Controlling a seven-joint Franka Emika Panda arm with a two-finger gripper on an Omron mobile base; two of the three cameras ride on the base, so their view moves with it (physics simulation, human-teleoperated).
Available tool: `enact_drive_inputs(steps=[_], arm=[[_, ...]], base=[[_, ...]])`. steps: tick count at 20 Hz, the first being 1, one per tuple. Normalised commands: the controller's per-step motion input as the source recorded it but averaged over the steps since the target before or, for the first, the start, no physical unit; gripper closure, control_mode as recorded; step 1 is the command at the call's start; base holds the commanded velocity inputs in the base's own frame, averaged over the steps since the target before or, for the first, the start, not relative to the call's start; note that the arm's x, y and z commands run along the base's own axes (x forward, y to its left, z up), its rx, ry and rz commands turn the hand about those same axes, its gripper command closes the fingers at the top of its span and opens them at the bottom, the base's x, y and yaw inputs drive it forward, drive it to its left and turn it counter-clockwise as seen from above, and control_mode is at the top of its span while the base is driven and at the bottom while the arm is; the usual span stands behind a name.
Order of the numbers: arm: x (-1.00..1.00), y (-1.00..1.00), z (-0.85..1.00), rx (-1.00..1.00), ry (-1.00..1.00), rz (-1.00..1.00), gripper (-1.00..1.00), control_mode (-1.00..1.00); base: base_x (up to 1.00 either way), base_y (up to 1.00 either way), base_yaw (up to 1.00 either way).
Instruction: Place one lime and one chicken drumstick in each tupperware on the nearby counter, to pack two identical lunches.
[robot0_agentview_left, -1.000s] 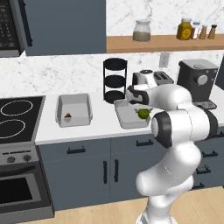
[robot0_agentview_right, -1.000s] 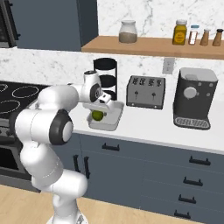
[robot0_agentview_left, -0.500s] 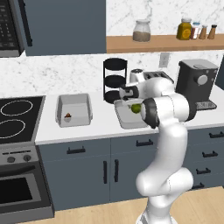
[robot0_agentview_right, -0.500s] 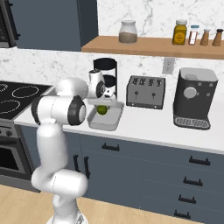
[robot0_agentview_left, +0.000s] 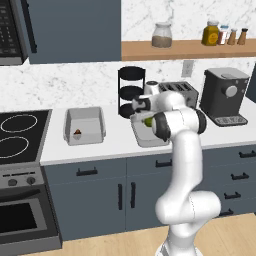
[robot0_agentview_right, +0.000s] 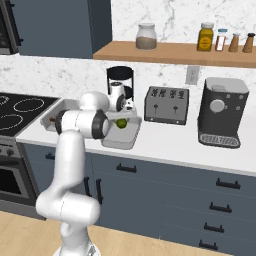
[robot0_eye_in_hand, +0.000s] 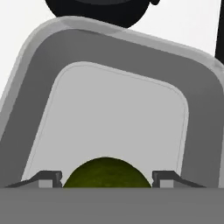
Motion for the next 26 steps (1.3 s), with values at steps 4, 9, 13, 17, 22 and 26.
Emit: enact_drive_inputs(steps=[4,9,13,17,22,26], arm=[[0.86,-0.03,-0.51,0.0,-0.02,0.21,-1.0,-1.0],[0.5,-0.16,-0.04,0.01,-0.09,0.18,-1.0,-1.0],[-0.11,0.0,0.33,0.01,-0.01,0.13,-1.0,-1.0],[-0.48,0.0,0.3,0.04,0.0,0.01,-1.0,-1.0],[-0.98,0.02,0.16,-0.03,0.01,0.03,-1.0,-1.0],[-1.0,0.62,-0.29,-0.03,0.01,0.01,-1.0,-1.0]], base=[[0.0,0.0,0.0],[0.0,0.0,0.0],[0.0,0.0,0.0],[0.0,0.0,0.0],[0.0,0.0,0.0],[0.0,0.0,0.0]])
